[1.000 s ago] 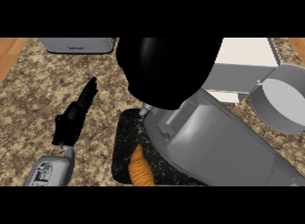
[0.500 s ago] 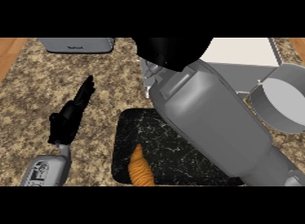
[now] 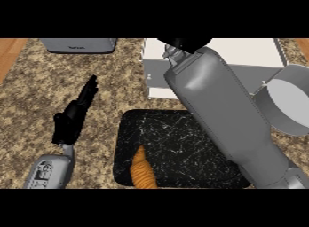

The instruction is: Pick the can from the tray and place it in the tiered shelf

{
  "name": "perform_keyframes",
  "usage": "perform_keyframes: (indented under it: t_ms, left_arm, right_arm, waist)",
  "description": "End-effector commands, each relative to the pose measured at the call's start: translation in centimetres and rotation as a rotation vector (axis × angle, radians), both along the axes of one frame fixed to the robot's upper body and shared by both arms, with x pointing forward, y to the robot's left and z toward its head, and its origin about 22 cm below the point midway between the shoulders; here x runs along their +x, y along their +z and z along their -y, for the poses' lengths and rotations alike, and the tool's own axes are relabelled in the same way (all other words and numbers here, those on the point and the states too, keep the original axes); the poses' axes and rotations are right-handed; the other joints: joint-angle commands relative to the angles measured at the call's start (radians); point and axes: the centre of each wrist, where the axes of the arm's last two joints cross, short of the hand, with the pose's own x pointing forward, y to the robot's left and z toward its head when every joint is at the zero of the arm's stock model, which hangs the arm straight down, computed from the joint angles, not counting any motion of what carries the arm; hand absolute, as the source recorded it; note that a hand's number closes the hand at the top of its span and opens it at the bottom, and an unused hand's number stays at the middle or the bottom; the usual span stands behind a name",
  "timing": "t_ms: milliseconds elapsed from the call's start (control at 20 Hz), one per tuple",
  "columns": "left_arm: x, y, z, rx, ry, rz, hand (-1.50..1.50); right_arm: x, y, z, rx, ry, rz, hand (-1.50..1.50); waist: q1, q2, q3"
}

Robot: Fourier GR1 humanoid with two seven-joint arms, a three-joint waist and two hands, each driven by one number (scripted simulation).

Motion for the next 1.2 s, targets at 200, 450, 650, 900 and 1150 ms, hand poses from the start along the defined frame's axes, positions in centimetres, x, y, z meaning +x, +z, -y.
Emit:
perform_keyframes:
  t_ms: [200, 450, 650, 900, 1150]
  left_arm:
    - [0.1, -0.2, 0.2, 0.013, -0.012, -0.003, 0.00]
    - [-1.8, -2.2, 0.4, -0.002, -0.011, -0.022, 0.00]
    - [-0.7, 0.0, 0.0, 0.005, -0.009, 0.012, 0.00]
    - [-0.7, -0.3, 1.5, -0.006, 0.018, -0.005, 0.00]
    - [-1.1, -1.5, -0.4, -0.003, 0.006, -0.018, 0.00]
  right_arm:
    - [1.7, -2.0, 2.5, 0.282, 0.085, 0.143, 1.50]
    - [3.4, -2.3, 5.9, 0.276, 0.091, 0.139, 1.50]
    - [4.7, -4.8, 7.0, 0.267, 0.089, 0.132, 1.50]
    - [4.5, -5.5, 8.3, 0.253, -0.231, 0.055, -1.50]
    - [3.0, -4.8, 8.4, 0.292, -0.220, 0.063, -1.50]
  waist:
    - [0.003, 0.001, 0.000]
    - [-0.006, -0.003, 0.000]
    - [-0.004, -0.003, 0.000]
    - [-0.021, -0.009, 0.000]
    - [-0.017, -0.007, 0.000]
